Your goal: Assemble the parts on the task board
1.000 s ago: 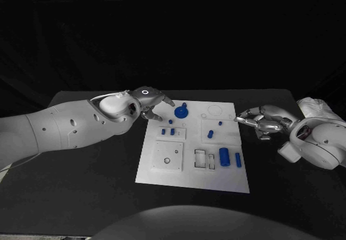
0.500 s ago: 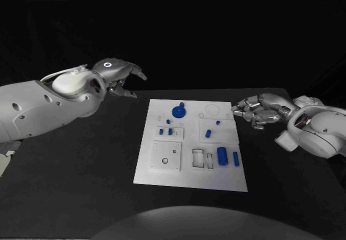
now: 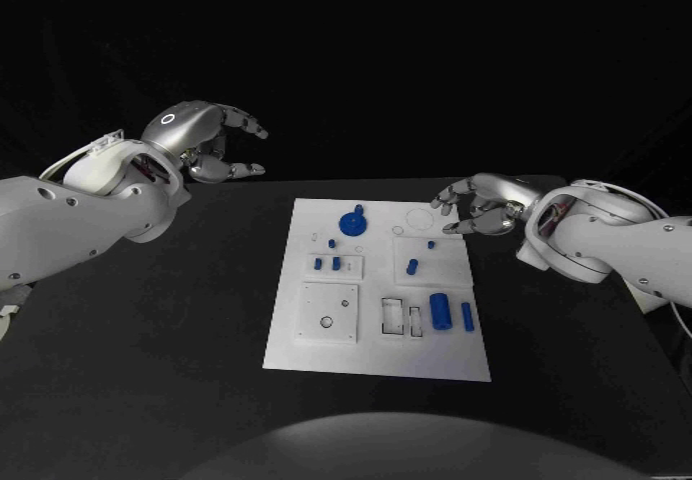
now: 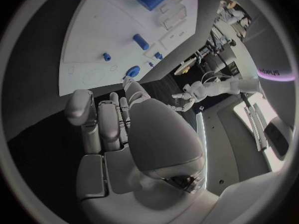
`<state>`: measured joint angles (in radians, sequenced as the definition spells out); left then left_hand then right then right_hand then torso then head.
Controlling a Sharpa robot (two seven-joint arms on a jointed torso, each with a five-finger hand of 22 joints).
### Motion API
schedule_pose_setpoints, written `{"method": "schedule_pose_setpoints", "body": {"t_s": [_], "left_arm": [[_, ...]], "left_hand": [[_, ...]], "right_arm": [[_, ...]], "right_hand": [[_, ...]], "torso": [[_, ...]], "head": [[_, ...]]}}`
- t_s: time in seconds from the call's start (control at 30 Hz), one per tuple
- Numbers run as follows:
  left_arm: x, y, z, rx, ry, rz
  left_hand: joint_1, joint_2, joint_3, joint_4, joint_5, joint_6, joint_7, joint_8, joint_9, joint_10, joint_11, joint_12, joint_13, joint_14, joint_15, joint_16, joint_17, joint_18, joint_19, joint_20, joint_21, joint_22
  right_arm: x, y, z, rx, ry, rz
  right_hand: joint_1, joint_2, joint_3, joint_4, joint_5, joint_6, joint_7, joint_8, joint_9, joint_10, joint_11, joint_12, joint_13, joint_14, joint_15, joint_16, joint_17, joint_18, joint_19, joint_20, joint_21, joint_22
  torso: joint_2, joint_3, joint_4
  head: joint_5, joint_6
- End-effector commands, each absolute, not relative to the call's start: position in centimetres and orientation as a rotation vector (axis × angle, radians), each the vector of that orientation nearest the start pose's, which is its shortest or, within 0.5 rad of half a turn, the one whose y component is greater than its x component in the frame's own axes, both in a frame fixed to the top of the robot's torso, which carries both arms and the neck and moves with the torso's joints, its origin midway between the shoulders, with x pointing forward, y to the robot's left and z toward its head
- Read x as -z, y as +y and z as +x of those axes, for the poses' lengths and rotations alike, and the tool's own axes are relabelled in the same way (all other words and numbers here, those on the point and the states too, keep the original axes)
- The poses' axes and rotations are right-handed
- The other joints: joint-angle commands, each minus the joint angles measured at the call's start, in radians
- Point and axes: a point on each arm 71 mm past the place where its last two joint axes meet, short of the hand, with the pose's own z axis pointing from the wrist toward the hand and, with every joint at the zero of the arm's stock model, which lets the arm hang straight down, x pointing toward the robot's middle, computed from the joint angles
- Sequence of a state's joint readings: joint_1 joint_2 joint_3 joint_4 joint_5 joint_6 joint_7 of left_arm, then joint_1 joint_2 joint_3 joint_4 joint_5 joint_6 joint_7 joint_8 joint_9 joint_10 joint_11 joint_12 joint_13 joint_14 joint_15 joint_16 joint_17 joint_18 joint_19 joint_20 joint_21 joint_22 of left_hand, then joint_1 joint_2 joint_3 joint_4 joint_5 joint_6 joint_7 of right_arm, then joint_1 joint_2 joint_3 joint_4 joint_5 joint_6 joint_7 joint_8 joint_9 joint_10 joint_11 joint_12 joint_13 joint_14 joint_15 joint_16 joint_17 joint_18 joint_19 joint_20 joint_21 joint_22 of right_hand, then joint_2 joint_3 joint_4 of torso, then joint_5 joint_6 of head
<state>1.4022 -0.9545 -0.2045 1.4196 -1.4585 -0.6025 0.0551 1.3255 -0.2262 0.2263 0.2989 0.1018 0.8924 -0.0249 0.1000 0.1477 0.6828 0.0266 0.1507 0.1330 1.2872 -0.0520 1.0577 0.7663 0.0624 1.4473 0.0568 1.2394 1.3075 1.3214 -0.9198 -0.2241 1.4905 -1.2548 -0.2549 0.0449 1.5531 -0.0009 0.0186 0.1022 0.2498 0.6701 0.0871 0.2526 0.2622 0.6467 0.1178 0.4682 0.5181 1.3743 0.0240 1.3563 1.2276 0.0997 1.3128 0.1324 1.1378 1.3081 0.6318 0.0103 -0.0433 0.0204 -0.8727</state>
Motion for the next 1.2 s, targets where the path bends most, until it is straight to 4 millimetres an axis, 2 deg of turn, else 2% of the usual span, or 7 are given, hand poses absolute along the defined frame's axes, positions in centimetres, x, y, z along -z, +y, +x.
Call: {"method": "schedule_pose_setpoints", "body": {"t_s": [0.03,0.13,0.27,0.37,0.63,0.83,1.2], "left_arm": [[13.2,27.9,50.0,0.583,1.293,0.172],[14.2,27.2,49.5,0.606,1.320,0.181],[15.2,26.7,49.1,0.622,1.347,0.196],[15.7,26.8,49.1,0.620,1.358,0.204],[16.2,26.9,49.4,0.579,1.349,0.291],[16.5,26.7,49.4,0.576,1.356,0.312],[16.8,26.3,49.5,0.574,1.380,0.313]], "left_hand": [[0.003,0.014,0.038,-0.001,0.005,0.012,0.006,-0.010,-0.005,0.011,0.000,0.008,-0.010,0.007,0.001,0.006,0.000,0.004,0.009,0.002,0.004,0.176],[0.020,0.019,0.087,-0.002,0.003,0.017,0.011,-0.018,-0.011,0.015,0.002,0.012,-0.021,0.006,0.002,0.008,-0.003,0.004,0.010,0.003,0.004,0.176],[0.032,0.016,0.118,-0.002,0.001,0.023,0.011,-0.025,-0.017,0.015,0.001,0.013,-0.031,0.004,0.002,0.008,-0.007,0.004,0.009,0.003,0.002,0.176],[0.033,0.015,0.125,-0.002,-0.001,0.025,0.011,-0.026,-0.018,0.015,0.001,0.014,-0.034,0.003,0.001,0.007,-0.010,0.004,0.009,0.003,0.002,0.176],[0.038,0.009,0.150,-0.003,-0.019,0.032,0.005,-0.031,-0.023,0.025,-0.005,0.021,-0.043,0.000,-0.001,0.008,-0.015,0.005,0.008,0.002,0.000,0.176],[0.038,0.009,0.152,-0.003,-0.021,0.033,0.004,-0.031,-0.024,0.026,-0.006,0.022,-0.044,-0.001,-0.002,0.009,-0.015,0.005,0.008,0.002,-0.001,0.175],[0.041,0.013,0.171,-0.003,-0.027,0.036,0.009,-0.032,-0.029,0.034,-0.008,0.028,-0.050,-0.006,-0.003,0.005,-0.025,0.006,0.006,0.000,-0.006,0.174]], "right_arm": [[19.8,-23.9,48.5,-0.483,1.743,-0.428],[20.0,-23.5,48.6,-0.435,1.739,-0.503],[20.6,-23.2,48.7,-0.396,1.738,-0.561],[21.0,-23.0,48.8,-0.383,1.747,-0.579],[22.2,-22.4,49.1,-0.362,1.798,-0.601],[23.0,-22.4,49.0,-0.359,1.838,-0.594],[23.8,-22.3,48.9,-0.382,1.854,-0.554]], "right_hand": [[-0.031,-0.013,0.002,0.008,-0.004,0.023,0.006,-0.010,-0.002,0.022,-0.006,-0.004,-0.016,0.028,-0.005,0.033,0.037,-0.018,0.042,-0.004,0.064,0.157],[-0.050,-0.026,0.013,0.005,0.043,0.066,0.010,-0.011,0.004,0.032,-0.007,-0.009,-0.034,0.039,-0.008,0.049,0.052,-0.025,0.060,-0.007,0.096,0.165],[-0.059,-0.049,0.049,-0.003,0.158,0.140,0.026,0.005,0.027,0.044,-0.035,-0.008,-0.044,0.042,-0.027,0.059,0.060,-0.027,0.066,-0.023,0.114,0.169],[-0.080,-0.068,0.077,0.000,0.207,0.151,0.029,-0.001,0.042,0.055,-0.034,0.004,-0.041,0.043,-0.027,0.063,0.061,-0.028,0.067,-0.026,0.122,0.170],[-0.127,-0.094,0.119,0.012,0.221,0.169,0.032,-0.010,0.065,0.081,-0.038,0.038,-0.020,0.050,-0.031,0.074,0.070,-0.032,0.076,-0.028,0.143,0.174],[-0.147,-0.108,0.148,0.011,0.245,0.194,0.027,-0.001,0.091,0.086,-0.041,0.052,-0.009,0.048,-0.031,0.073,0.065,-0.032,0.074,-0.030,0.144,0.174],[-0.168,-0.122,0.224,-0.001,0.345,0.194,0.029,-0.006,0.135,0.094,-0.035,0.069,0.006,0.043,-0.028,0.073,0.056,-0.031,0.068,-0.027,0.144,0.172]], "torso": [[0.000,-0.0039,0.0099],[0.000,-0.0037,0.0124],[-0.001,-0.0059,0.0192],[-0.002,-0.0057,0.0171],[-0.003,-0.0041,0.0182],[-0.004,-0.0052,0.0134],[-0.005,-0.0056,0.0165]], "head": [[-0.015,0.000],[-0.019,0.000],[-0.025,0.000],[-0.025,0.000],[-0.028,0.000],[-0.015,0.000],[-0.025,0.000]]}}
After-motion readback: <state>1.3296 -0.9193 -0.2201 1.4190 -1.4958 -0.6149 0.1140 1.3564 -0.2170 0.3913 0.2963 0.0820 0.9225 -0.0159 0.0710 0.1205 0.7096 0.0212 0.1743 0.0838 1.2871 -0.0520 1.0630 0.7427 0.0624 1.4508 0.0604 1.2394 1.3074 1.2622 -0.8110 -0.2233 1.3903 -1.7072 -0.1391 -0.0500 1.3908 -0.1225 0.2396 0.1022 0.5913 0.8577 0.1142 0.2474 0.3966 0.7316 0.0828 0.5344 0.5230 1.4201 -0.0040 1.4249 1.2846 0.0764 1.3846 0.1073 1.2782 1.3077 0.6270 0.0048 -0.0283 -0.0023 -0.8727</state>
